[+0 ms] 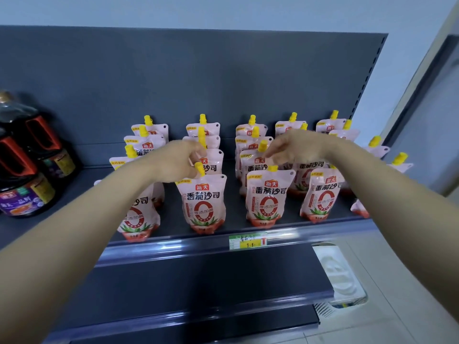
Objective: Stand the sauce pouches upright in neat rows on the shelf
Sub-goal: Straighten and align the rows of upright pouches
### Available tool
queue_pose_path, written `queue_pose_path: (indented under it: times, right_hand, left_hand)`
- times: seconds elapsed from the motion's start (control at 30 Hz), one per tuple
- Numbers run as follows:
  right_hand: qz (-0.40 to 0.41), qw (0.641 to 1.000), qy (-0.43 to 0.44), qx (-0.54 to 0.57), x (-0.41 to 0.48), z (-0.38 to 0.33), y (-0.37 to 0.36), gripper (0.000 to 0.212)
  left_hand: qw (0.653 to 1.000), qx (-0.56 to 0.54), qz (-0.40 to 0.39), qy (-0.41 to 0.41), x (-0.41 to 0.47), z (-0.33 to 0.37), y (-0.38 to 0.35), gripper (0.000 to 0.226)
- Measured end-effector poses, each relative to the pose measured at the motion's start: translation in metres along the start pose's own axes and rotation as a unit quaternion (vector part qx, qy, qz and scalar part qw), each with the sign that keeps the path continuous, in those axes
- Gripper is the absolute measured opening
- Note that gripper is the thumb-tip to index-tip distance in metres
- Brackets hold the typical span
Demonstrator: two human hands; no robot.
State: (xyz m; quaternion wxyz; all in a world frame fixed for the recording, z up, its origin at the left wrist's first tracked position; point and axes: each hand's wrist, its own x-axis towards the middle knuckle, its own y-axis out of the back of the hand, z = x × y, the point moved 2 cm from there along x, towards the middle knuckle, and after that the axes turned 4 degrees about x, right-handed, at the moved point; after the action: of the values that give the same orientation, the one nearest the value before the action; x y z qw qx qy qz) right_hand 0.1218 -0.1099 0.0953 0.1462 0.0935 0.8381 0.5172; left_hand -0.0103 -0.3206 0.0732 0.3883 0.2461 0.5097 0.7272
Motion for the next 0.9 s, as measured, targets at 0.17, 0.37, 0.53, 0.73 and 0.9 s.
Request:
queue_pose_path:
  times: [0.17,0.37,0.53,0.73,0.9]
  right_hand:
    - [0.118,0.993,0.003,-0.026,-0.014,-0.001,0.04,0.024]
    - [0.173,0.98,-0.012,-0.096,-0.04,0.01,0.071,0.024]
    - [0.207,0.965,-0.008,-0.158,-0.056,0.007,0.078,0.029]
    - [0.242,0.956,0.003,-0.164,-0.076,-0.005,0.085,0.03]
    - [0.26,0.954,0.001,-0.15,-0.083,-0.019,0.08,0.032]
  left_hand:
    - [0.996,-0.015,0.067,-0.054,-0.005,0.042,0.022,0.039]
    - [0.992,-0.012,0.092,-0.085,-0.007,0.081,0.024,0.03]
    - [0.983,0.012,0.157,-0.095,-0.008,0.102,0.034,0.027]
    - [0.974,0.039,0.2,-0.097,-0.017,0.116,0.053,0.029]
    - [0.966,0.028,0.239,-0.098,-0.03,0.115,0.075,0.026]
